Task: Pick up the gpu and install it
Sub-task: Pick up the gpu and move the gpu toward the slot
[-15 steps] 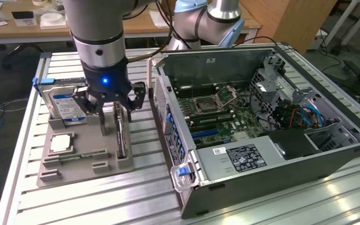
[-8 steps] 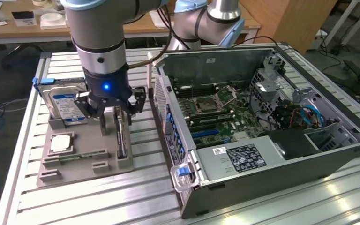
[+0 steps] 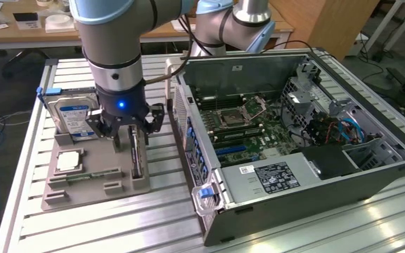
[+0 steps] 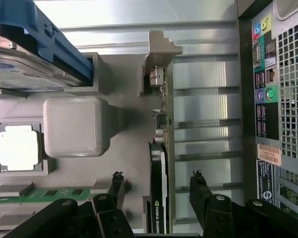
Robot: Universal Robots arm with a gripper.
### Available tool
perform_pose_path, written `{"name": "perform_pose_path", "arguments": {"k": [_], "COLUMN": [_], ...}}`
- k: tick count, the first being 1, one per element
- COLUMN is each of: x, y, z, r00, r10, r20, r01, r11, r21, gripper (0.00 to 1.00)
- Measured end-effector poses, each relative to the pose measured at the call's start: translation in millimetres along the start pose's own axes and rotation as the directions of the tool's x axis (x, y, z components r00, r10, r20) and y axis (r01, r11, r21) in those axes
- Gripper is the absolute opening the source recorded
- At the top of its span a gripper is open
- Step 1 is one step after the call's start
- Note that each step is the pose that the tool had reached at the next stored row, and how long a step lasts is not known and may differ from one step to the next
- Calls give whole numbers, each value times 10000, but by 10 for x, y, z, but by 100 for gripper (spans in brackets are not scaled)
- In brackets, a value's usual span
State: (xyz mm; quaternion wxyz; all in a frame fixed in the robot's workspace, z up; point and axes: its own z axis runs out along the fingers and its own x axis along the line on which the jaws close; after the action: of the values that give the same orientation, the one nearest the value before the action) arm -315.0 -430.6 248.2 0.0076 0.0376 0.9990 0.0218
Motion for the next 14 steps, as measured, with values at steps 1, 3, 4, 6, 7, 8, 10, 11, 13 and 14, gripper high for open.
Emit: {"name": "perform_pose_path", "arguments": {"k": [1,3,4,6,7,8,10,11,13,14], "x": [0,0,0,0,0,0,0,0,1,2], "y": [-1,-2,-3,9,20,27,28,27,26,25], "z": [19,55,73,109,128,148,184,202,238,256], "r00": [10000,10000,10000,10000,10000,10000,10000,10000,10000,10000], "r10": [6,21,29,49,60,67,72,74,76,76], "r20": [0,2,1,0,-1,-1,-1,-2,-1,-2], "r01": [-6,-21,-29,-49,-60,-67,-72,-74,-76,-76], "r11": [10000,10000,10000,10000,10000,10000,10000,10000,10000,10000], "r21": [0,0,1,2,2,2,2,2,2,2], "gripper": [65,65,65,65,65,65,65,65,65,65]}}
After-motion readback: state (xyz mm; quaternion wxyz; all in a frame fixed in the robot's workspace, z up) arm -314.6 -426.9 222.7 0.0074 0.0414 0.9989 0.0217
